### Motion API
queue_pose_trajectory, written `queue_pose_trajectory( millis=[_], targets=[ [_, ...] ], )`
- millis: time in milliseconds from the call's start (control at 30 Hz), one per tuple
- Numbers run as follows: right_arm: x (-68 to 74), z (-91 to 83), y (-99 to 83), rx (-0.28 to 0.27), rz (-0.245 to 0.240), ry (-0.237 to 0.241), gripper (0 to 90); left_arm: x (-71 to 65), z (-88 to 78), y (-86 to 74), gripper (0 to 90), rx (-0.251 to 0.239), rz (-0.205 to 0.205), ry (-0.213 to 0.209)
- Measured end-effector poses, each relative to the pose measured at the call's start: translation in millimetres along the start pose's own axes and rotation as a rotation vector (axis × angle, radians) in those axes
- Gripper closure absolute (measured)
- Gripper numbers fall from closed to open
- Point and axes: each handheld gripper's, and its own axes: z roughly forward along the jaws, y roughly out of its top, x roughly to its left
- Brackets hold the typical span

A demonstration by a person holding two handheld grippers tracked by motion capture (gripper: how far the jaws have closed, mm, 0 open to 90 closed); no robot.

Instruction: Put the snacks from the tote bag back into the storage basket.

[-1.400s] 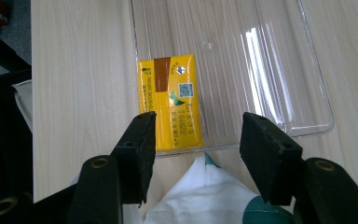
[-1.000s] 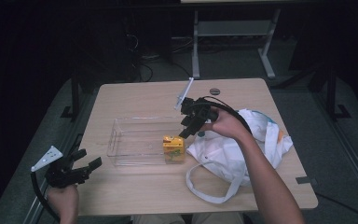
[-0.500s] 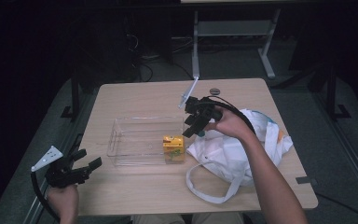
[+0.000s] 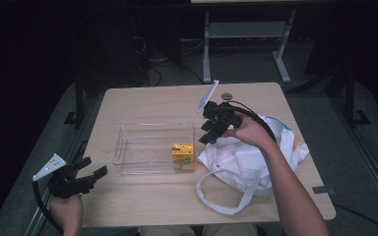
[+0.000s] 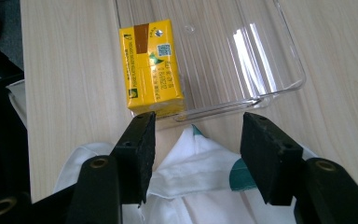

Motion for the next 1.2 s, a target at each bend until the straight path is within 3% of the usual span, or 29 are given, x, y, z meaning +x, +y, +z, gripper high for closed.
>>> queue_pose_trajectory(
  millis=[1200],
  targets=[
    [-2.4, -20.7, -53.2, -0.058, 0.075, -0.036, 43.6, -1.0, 0.9, -0.3, 12.5, 0.002, -0.001, -0.002]
  ],
)
